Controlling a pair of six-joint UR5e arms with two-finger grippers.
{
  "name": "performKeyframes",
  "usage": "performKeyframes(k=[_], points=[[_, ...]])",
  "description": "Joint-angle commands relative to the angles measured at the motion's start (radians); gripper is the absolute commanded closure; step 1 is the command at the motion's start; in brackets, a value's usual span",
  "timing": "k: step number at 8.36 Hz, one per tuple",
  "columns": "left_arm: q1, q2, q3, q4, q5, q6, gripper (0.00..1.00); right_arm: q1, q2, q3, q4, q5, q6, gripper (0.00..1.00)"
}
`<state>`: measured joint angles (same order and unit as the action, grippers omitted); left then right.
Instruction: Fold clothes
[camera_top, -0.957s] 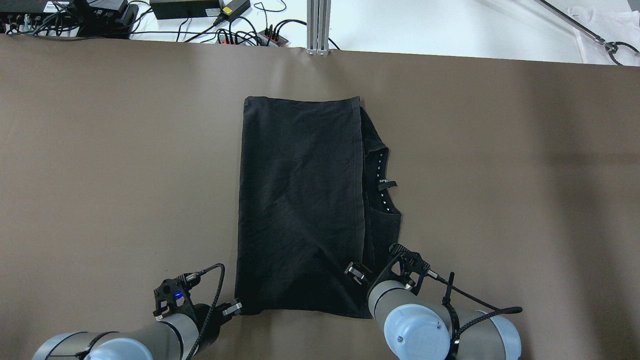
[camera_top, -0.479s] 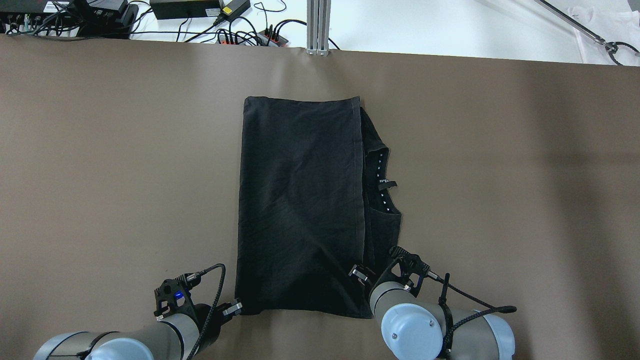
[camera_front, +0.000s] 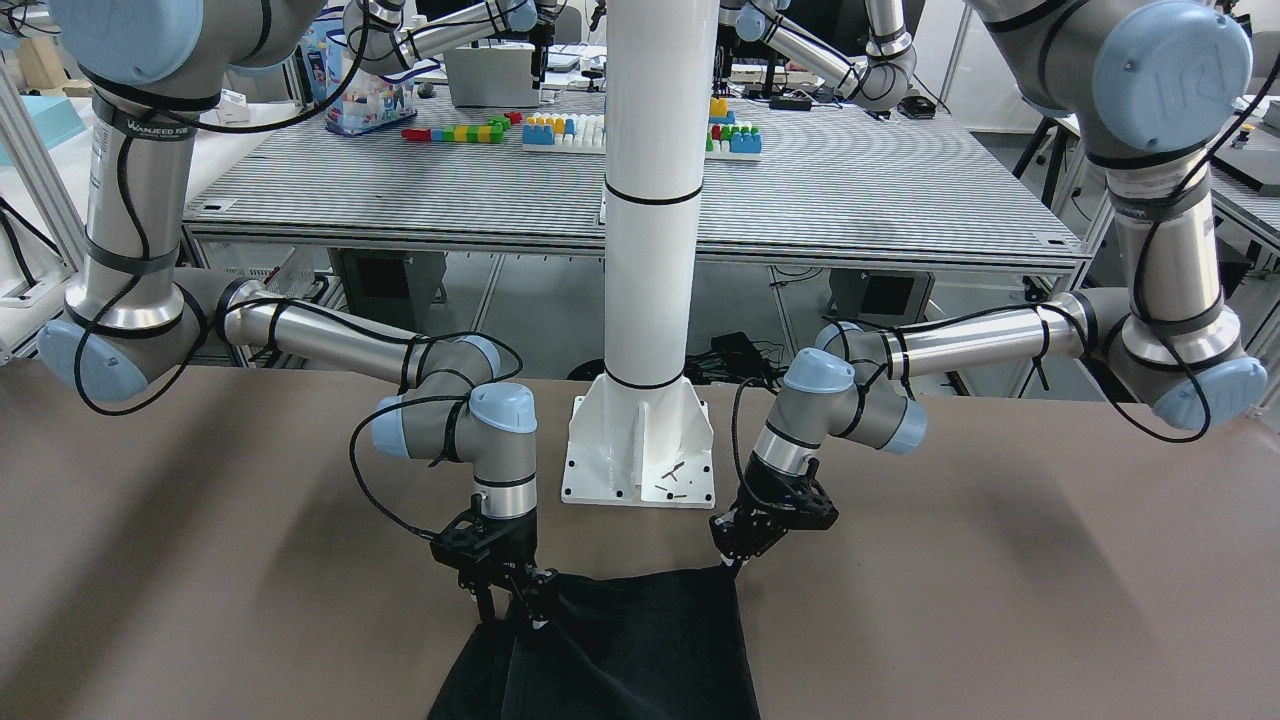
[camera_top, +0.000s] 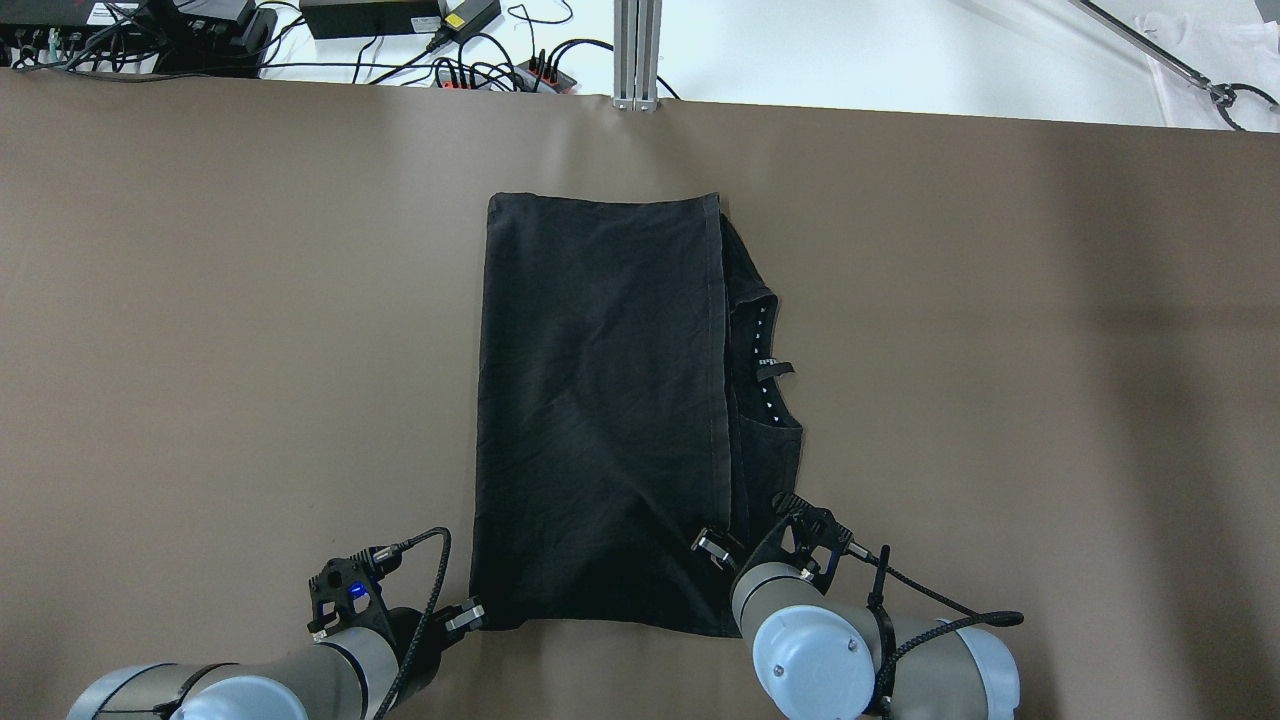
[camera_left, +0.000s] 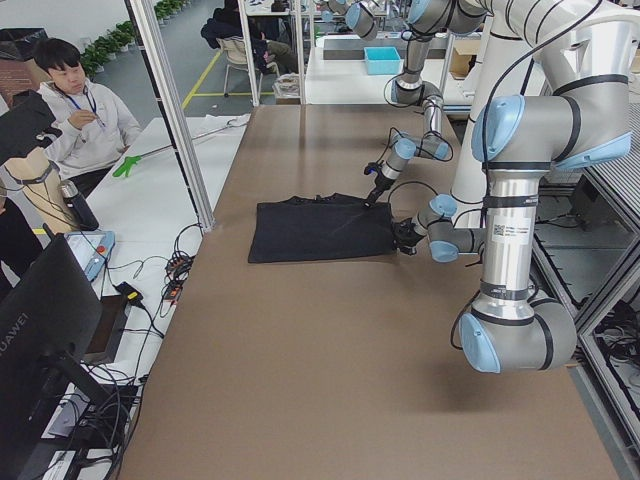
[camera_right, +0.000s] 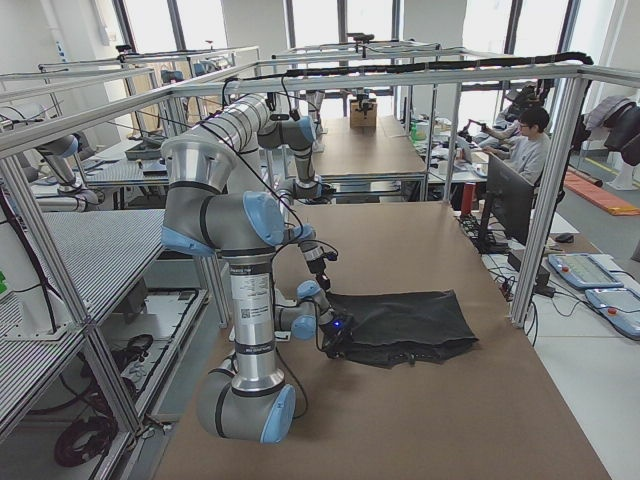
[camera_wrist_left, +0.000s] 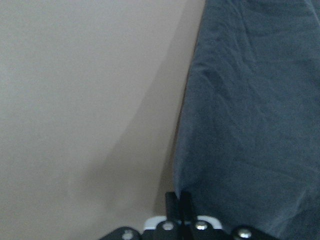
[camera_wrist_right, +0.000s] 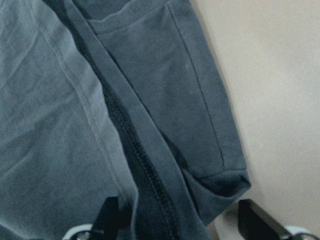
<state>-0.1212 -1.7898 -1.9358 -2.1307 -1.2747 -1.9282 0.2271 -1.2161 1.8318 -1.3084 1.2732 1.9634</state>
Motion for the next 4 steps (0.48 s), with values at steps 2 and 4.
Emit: performKeyframes(k=[2,4], points=[[0.000,0.000,0.001,0.000,0.000,0.000,1.00,-0.002,0.012,0.001,-0.002,0.000,0.035,0.62],[0.002,0.000,0.001,0.000,0.000,0.000,1.00,-0.002,0.006,0.004,-0.002,-0.018,0.034,0.62]])
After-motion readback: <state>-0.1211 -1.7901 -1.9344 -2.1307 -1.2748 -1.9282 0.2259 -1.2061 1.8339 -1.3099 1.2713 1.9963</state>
